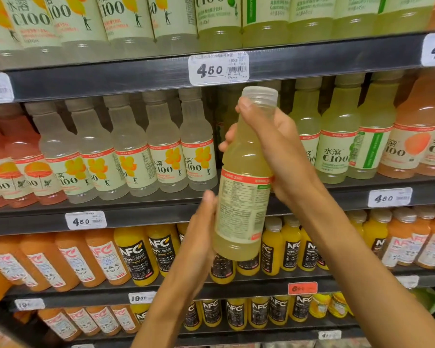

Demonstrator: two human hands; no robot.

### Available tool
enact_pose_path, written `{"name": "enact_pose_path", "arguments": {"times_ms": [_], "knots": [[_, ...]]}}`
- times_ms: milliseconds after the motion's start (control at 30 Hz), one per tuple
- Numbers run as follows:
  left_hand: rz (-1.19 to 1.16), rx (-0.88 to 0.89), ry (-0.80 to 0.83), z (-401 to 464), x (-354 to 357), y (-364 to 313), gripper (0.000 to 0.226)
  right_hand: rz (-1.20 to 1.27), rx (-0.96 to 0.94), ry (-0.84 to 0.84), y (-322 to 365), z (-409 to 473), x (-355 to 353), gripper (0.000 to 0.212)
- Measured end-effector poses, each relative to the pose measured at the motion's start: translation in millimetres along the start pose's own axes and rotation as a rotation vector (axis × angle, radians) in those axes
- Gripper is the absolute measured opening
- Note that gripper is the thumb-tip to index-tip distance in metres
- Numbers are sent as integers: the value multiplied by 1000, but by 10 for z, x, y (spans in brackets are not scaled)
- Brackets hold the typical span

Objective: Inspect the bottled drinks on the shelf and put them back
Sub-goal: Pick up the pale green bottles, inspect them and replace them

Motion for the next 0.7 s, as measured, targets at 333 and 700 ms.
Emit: {"name": "enact_pose_path", "arguments": {"times_ms": [333, 700], "knots": [[-520, -303, 230, -116, 190, -43, 74, -17, 302, 169, -138, 102, 10, 34], [-175, -167, 148, 32, -54, -54, 78, -2, 69, 79, 32, 65, 96, 25]]}}
Point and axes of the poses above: each hand's wrist, its own z-axis towards the middle knuckle, its own x-axis out of the palm, y = z × x, the point moved 4 cm from there along z, towards the middle knuckle, and after that the axes turned 13 degrees about -y, right-handed, at the moved point
